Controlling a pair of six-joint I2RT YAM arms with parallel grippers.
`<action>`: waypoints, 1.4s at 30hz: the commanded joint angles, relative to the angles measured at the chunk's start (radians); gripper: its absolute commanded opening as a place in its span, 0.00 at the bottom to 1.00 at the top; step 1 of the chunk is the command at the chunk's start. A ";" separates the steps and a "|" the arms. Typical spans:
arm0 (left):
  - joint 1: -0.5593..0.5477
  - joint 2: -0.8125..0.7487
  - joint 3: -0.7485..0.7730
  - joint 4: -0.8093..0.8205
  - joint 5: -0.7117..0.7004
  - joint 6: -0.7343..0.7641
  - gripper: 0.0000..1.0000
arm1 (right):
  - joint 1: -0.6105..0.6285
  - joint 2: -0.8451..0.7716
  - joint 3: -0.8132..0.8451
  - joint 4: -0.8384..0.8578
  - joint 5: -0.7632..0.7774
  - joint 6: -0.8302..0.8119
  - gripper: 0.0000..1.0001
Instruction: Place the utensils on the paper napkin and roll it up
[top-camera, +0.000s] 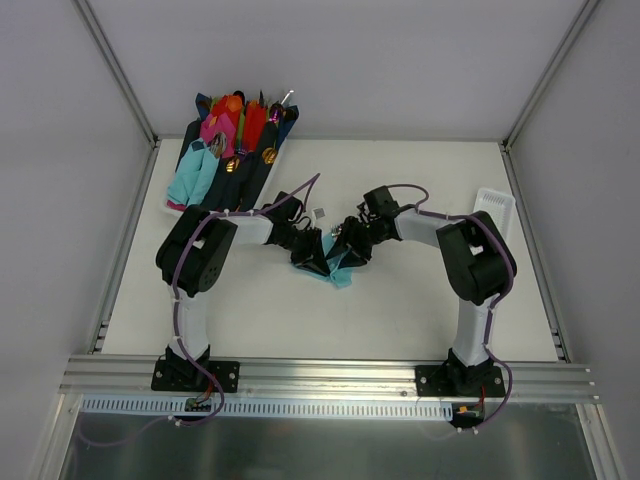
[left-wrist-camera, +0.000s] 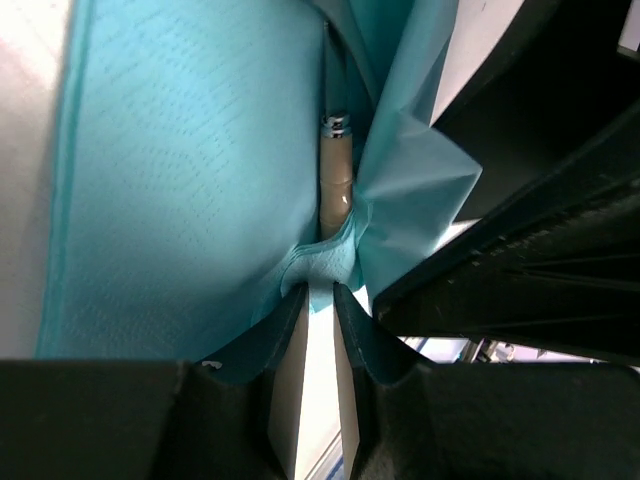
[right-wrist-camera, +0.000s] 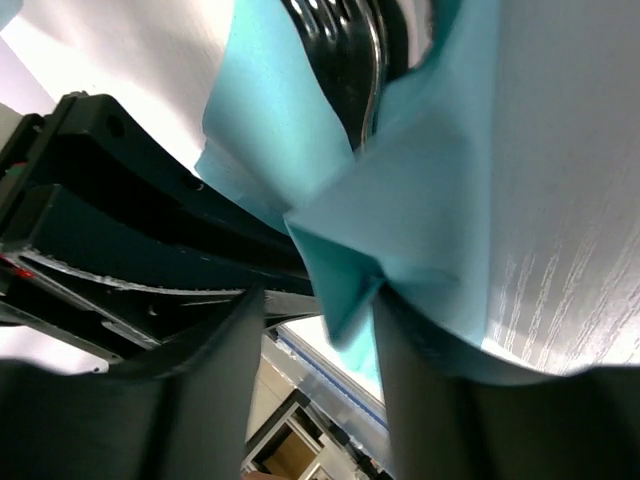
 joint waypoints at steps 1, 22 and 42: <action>0.027 -0.066 -0.032 -0.012 -0.021 0.024 0.18 | 0.007 0.013 0.010 0.003 -0.001 -0.015 0.53; 0.150 -0.166 -0.102 -0.010 0.006 0.006 0.19 | 0.007 -0.010 -0.009 0.205 -0.102 0.094 0.64; 0.118 -0.008 -0.067 0.004 -0.037 -0.022 0.18 | 0.013 0.049 0.036 0.262 -0.129 0.143 0.69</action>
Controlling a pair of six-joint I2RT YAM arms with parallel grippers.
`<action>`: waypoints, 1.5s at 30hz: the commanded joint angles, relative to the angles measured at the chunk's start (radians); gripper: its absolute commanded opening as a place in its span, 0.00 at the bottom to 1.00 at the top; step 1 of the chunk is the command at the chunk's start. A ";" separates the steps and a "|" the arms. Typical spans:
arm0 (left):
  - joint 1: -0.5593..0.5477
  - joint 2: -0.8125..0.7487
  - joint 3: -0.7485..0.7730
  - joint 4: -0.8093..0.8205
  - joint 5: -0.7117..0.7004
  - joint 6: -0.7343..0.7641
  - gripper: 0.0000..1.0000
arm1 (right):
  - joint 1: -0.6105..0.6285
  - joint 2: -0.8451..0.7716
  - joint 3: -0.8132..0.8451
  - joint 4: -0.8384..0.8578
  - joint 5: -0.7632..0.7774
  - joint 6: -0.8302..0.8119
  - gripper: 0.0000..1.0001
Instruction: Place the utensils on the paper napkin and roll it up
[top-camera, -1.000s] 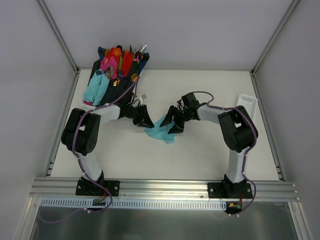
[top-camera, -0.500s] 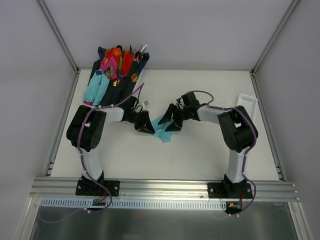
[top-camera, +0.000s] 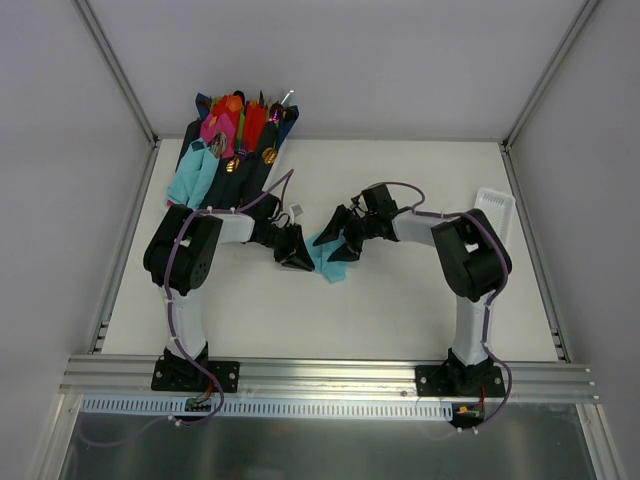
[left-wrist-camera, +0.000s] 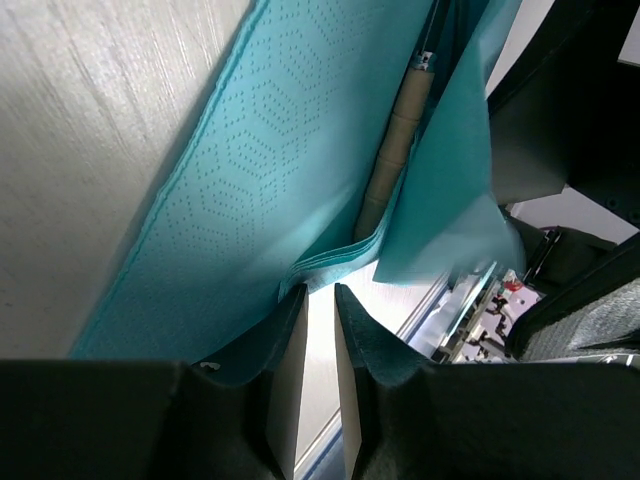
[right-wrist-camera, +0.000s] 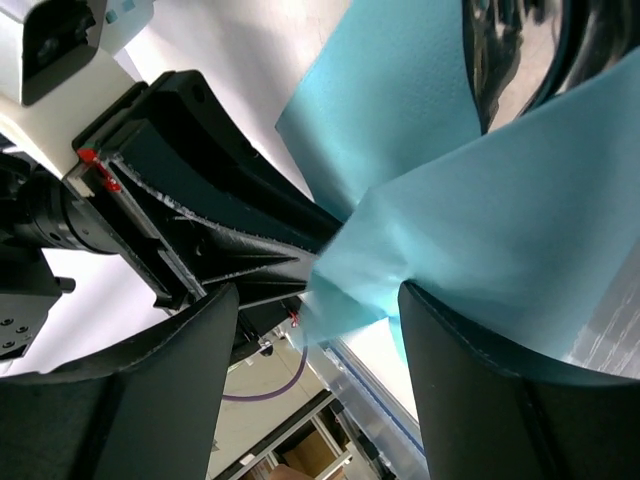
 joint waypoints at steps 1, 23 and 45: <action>-0.007 0.023 0.004 0.000 -0.050 0.008 0.18 | 0.010 0.025 0.044 0.026 -0.014 0.019 0.69; -0.006 -0.187 -0.093 0.153 0.074 -0.122 0.19 | 0.010 0.056 0.009 0.080 0.010 0.060 0.72; -0.004 -0.179 -0.142 0.290 0.065 -0.204 0.19 | 0.009 0.061 -0.019 0.085 0.009 0.068 0.73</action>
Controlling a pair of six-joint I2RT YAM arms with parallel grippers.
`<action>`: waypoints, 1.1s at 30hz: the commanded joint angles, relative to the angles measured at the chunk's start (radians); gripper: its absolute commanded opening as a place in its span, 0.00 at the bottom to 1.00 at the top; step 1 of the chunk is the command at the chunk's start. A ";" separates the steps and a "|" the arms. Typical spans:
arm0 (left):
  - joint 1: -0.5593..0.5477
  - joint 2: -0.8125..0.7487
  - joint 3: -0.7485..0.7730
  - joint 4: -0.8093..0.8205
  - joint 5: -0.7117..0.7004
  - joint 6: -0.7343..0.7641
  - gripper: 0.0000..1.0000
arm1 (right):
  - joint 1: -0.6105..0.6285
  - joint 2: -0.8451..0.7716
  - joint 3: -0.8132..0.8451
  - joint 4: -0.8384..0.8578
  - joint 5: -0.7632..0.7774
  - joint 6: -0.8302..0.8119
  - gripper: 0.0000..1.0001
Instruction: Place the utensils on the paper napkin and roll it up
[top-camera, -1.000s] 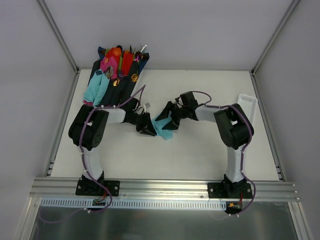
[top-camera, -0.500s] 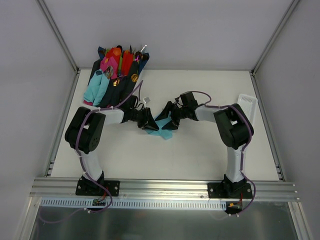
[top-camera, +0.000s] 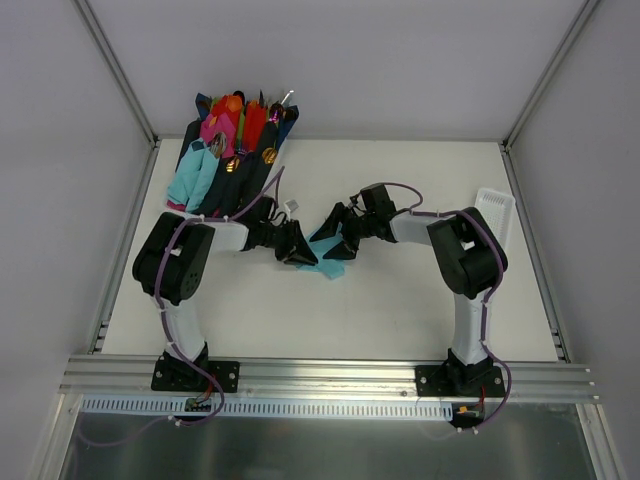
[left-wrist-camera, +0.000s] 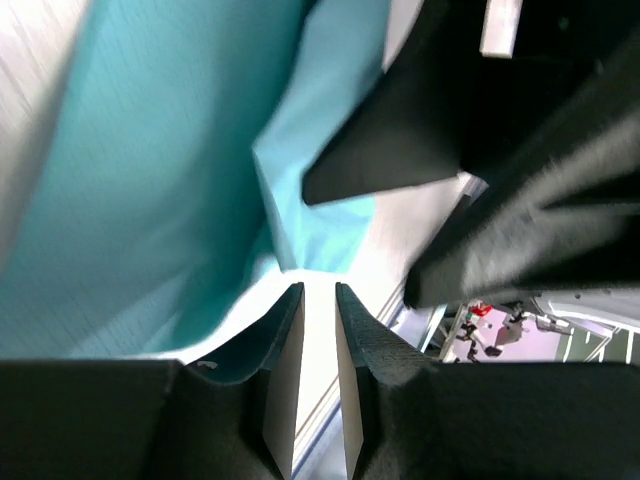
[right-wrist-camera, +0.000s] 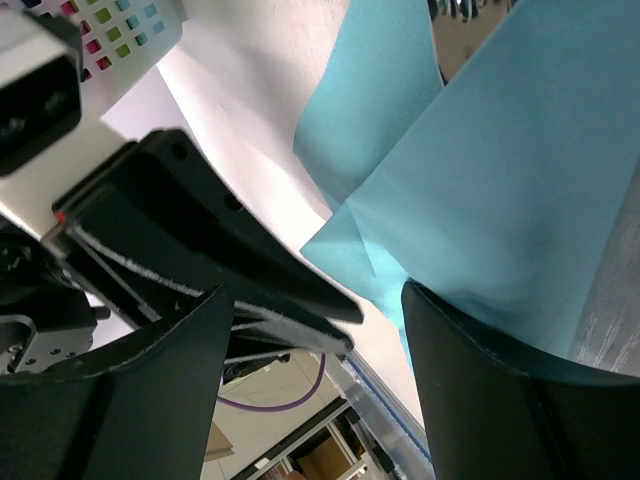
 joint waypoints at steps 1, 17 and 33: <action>-0.003 -0.125 -0.046 0.071 0.031 -0.037 0.19 | 0.006 0.025 -0.022 -0.013 0.019 -0.004 0.73; -0.004 -0.052 0.023 0.090 -0.013 -0.068 0.19 | 0.006 0.020 -0.017 -0.013 0.013 0.007 0.73; 0.000 0.088 0.092 -0.079 -0.183 0.096 0.15 | 0.012 0.006 0.010 -0.054 0.024 -0.019 0.70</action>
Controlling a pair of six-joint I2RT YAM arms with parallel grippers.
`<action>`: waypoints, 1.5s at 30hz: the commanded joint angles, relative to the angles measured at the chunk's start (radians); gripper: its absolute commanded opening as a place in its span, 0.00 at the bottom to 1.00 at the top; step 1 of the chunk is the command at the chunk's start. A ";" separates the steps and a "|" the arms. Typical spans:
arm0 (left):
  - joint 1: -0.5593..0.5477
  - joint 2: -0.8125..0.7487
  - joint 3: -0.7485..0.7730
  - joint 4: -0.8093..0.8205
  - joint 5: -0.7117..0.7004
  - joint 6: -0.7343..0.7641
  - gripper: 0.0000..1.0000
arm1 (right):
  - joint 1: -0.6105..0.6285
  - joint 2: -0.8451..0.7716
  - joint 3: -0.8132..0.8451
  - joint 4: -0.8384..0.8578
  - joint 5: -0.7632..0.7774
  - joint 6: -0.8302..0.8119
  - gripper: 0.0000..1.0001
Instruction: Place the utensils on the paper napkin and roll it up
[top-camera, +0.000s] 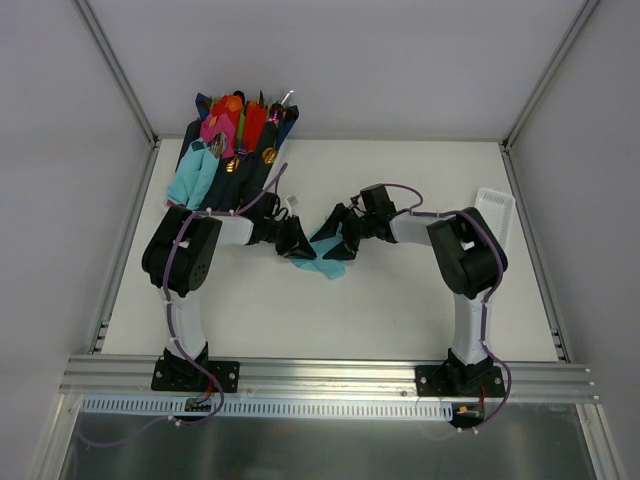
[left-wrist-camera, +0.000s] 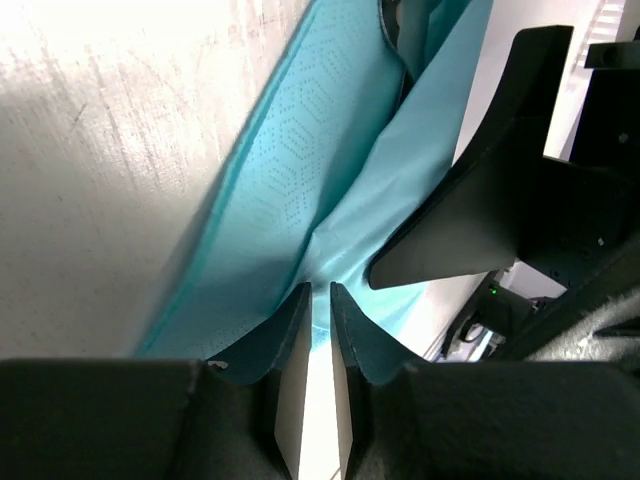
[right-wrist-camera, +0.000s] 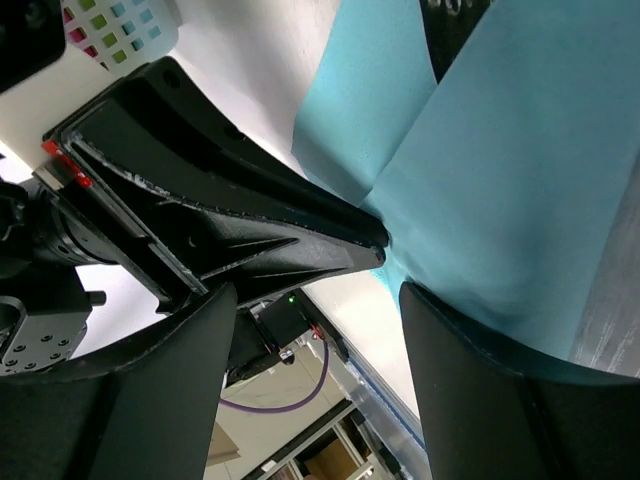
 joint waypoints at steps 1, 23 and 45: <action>0.000 0.028 0.019 -0.057 -0.069 0.067 0.14 | 0.012 -0.001 0.017 -0.068 0.020 -0.048 0.70; 0.002 0.053 0.027 -0.074 -0.069 0.060 0.10 | 0.032 -0.087 0.208 -0.390 0.193 -0.241 0.01; 0.002 0.047 0.024 -0.077 -0.067 0.065 0.10 | 0.070 0.062 0.242 -0.587 0.362 -0.345 0.00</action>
